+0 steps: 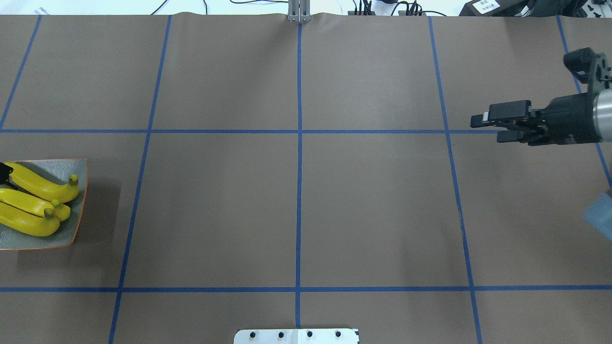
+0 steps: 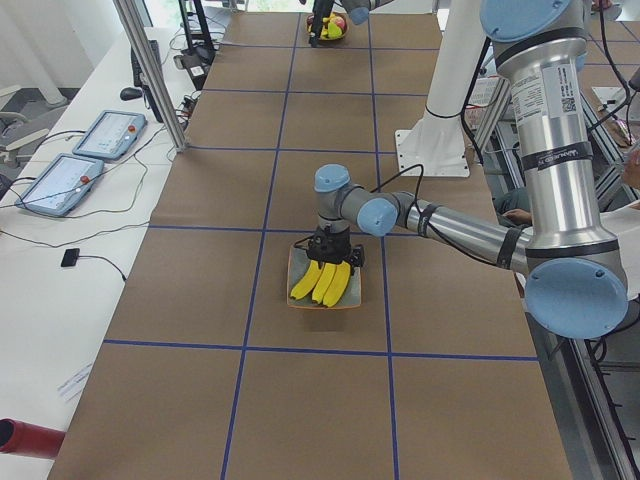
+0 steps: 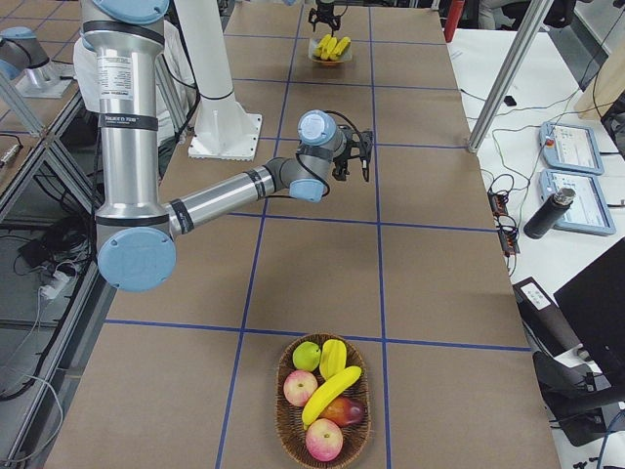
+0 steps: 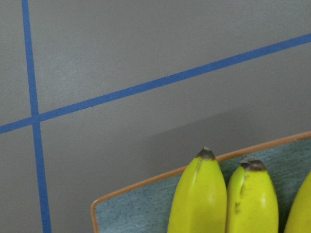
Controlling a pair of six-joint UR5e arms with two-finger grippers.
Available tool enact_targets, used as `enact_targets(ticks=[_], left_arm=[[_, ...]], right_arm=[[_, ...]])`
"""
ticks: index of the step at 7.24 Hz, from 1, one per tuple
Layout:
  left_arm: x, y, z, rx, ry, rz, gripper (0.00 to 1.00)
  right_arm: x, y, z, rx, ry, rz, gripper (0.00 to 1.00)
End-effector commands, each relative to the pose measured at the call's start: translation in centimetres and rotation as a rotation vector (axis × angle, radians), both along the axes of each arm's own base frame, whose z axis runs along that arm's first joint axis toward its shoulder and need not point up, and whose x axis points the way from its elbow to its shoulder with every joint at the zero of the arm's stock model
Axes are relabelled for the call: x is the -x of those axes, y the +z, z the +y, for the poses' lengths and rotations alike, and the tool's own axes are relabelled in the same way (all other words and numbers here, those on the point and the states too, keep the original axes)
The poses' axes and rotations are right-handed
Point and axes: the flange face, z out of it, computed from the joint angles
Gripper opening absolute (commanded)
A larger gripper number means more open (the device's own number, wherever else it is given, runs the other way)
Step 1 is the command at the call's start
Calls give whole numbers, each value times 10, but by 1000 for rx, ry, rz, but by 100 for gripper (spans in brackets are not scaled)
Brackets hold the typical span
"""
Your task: Transfer all bananas from basket to plate
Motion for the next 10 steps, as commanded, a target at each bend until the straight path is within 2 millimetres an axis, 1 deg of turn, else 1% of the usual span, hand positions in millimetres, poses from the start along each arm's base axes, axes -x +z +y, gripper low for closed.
enact_targets(ticks=[1,2,3,4,5,6,7,8,9,10], left_arm=[[2,-72,-43,-97,-41,129,100],[-11,-115,-63,-159,-36,173,100],[-22,-157,-79,-228,-30,222,100],[-22,-186,-81,-278,-28,255,100],[-27,-198,-82,-285,-12,280,100],[-30,-202,-85,-290,-10,284,100],[-31,-201,-86,-289,-10,283,100],[-32,-200,-87,-289,-8,283,100],[-35,-203,-92,-291,-8,285,100],[-36,-205,-92,-294,-8,287,100]], right_arm=[[-85,86,7,-6,24,121,100],[-121,143,9,14,63,198,100],[-154,204,9,-17,66,293,100],[-188,265,15,-88,37,397,100],[-214,311,20,-153,-4,484,100],[-229,337,23,-207,-47,545,100],[-241,355,17,-267,-108,601,100],[-250,365,3,-344,-193,651,100],[-255,379,-7,-427,-297,723,100],[-255,381,-20,-465,-349,755,100]])
